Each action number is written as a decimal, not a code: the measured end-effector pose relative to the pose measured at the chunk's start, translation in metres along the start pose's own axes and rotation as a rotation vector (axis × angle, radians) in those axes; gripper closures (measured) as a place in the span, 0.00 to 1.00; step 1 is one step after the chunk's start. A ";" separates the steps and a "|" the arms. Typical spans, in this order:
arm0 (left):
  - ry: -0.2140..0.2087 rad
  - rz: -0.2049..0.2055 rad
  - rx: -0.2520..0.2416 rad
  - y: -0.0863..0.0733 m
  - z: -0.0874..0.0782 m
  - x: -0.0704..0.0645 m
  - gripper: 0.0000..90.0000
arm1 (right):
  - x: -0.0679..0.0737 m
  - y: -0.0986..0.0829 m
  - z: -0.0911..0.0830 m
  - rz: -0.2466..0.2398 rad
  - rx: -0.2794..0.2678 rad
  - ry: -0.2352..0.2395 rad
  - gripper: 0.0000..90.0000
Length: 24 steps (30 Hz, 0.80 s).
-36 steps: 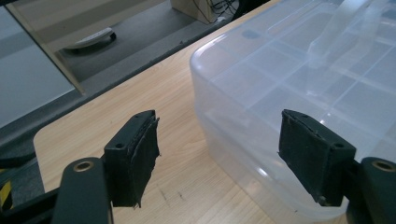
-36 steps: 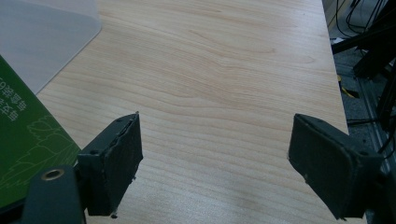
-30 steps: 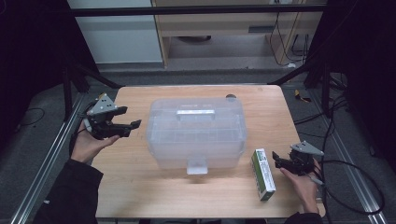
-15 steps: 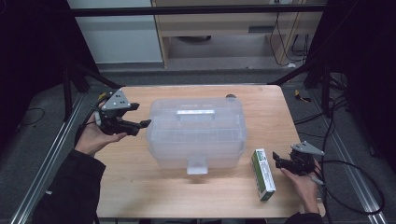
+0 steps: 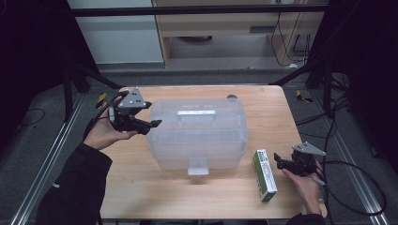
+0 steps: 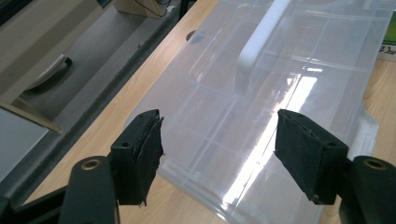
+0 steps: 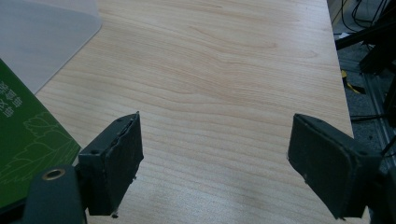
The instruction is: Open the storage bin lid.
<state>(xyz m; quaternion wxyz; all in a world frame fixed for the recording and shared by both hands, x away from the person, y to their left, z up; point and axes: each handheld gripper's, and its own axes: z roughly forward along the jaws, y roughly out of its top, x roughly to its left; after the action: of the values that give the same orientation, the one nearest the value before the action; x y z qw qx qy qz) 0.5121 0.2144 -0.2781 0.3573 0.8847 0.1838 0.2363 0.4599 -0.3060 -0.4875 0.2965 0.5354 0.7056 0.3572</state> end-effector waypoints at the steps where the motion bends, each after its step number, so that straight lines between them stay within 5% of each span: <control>1: -0.004 0.006 -0.001 0.002 0.001 -0.001 0.35 | 0.000 0.000 0.000 0.002 -0.001 0.001 0.20; 3: -0.015 0.060 -0.020 0.010 0.005 -0.001 0.36 | 0.000 0.001 -0.001 -0.001 -0.005 0.001 0.20; 24: -0.019 0.165 0.086 0.047 0.024 -0.014 0.46 | 0.002 0.001 0.000 -0.007 0.011 0.024 0.23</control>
<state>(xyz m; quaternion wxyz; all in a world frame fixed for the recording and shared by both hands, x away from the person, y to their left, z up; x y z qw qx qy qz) 0.5214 0.1627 -0.2635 0.3001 0.9136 0.1170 0.2483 0.4598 -0.3042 -0.4869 0.2863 0.5303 0.7128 0.3587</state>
